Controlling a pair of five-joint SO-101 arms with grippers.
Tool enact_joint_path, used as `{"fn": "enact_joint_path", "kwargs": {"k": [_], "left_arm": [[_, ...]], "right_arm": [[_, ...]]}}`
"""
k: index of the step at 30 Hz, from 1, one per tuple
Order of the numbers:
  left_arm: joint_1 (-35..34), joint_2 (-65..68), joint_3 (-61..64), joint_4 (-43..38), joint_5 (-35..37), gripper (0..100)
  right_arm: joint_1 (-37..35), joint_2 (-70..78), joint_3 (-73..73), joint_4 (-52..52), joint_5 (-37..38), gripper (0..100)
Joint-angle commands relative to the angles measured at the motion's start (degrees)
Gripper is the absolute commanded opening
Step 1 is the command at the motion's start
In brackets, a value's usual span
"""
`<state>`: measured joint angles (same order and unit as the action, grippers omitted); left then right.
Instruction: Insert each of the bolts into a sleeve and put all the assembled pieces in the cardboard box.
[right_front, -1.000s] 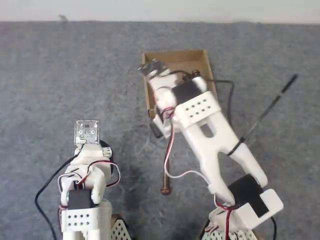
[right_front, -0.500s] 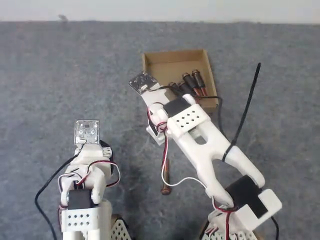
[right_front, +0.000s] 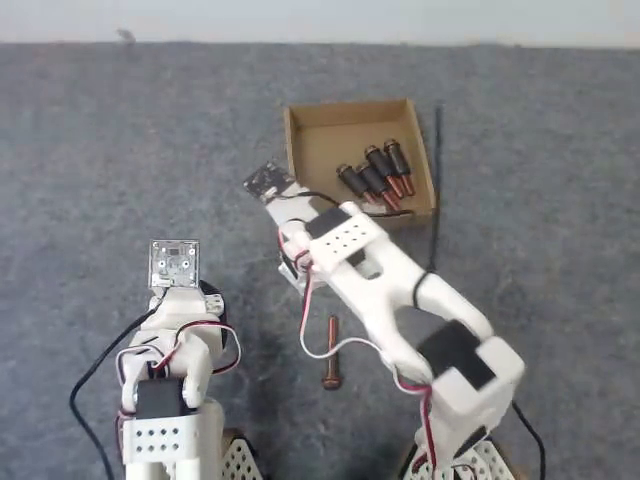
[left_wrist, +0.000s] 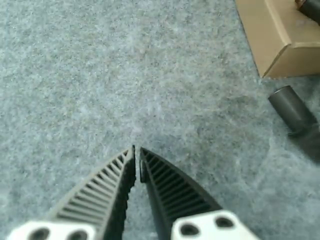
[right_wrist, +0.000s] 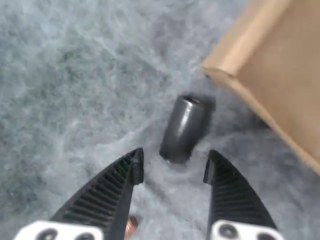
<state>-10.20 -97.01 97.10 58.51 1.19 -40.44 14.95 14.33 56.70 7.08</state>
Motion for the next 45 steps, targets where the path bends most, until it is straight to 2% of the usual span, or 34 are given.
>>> {"fn": "enact_joint_path", "kwargs": {"k": [1,16,18,22,28,33,39,45], "left_arm": [[-0.4,1.0,-0.2,-1.2,-0.4,1],[-0.4,1.0,-0.2,-1.3,-0.4,1],[-0.4,1.0,-0.2,-1.3,-0.4,1],[-0.4,1.0,-0.2,-1.2,-0.4,1],[-0.4,1.0,-0.2,-1.2,-0.4,1],[-0.4,1.0,-0.2,-1.2,-0.4,1],[-0.4,1.0,-0.2,-1.2,-0.4,1],[-0.4,1.0,-0.2,-1.2,-0.4,1]], "right_arm": [[-0.8,2.2,-6.2,-0.5,0.2,18.4],[-0.4,4.5,-8.1,-1.1,0.6,18.1],[-0.2,4.6,-7.7,-2.3,0.7,14.7],[1.6,6.2,-6.9,-5.4,0.7,1.1],[2.2,5.9,-6.7,-5.1,0.7,2.3],[2.3,4.0,-6.9,0.2,0.7,0.5],[3.9,-7.3,-6.6,11.0,0.7,0.7],[11.3,-15.4,-2.5,17.1,0.7,0.7]]}}
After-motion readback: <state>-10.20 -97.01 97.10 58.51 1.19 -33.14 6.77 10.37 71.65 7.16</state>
